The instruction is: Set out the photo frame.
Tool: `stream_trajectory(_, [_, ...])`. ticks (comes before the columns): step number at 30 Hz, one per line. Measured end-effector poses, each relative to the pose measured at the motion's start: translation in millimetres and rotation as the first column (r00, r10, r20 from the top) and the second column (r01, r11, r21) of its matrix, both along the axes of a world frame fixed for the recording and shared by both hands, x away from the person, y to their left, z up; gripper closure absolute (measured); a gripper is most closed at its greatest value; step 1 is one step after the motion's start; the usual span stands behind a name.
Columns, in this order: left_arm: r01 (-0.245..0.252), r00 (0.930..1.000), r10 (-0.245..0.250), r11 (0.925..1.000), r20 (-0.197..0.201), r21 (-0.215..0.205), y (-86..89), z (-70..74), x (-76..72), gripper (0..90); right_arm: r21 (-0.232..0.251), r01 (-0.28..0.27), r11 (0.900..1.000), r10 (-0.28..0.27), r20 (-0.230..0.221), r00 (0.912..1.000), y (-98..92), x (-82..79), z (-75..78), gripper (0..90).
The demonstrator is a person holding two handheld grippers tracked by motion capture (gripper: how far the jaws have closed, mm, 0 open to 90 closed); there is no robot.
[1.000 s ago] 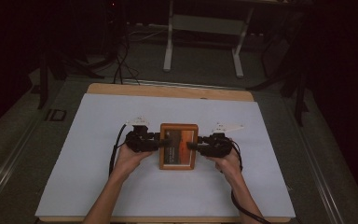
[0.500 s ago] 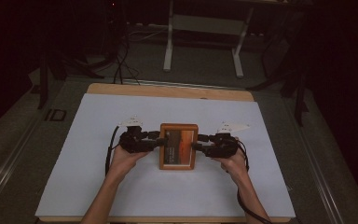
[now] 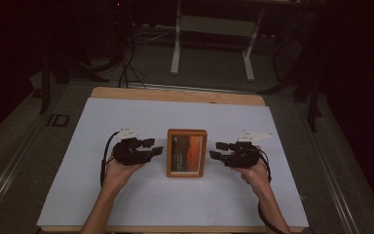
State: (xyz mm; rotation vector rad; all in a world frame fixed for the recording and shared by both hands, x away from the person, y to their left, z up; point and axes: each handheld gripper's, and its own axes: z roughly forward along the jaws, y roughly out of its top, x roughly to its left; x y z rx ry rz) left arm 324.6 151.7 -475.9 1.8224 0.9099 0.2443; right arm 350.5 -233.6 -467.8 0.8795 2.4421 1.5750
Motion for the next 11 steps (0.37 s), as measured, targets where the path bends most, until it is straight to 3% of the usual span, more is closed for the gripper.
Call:
stream_trajectory(6, [-0.032,0.9995,0.032,0.9982,-0.001,0.051,7.5,-9.5,-8.5,47.3,-0.037,0.024,0.999,-0.024,-0.005,0.9997,-11.6,-4.7,-4.0,48.8])
stream_trajectory(11, [-0.076,0.9970,0.077,0.9930,-0.008,0.091,13.5,-17.0,-11.6,46.4,-0.098,0.051,0.994,-0.052,-0.009,0.9986,-21.6,-9.1,-9.4,47.9])
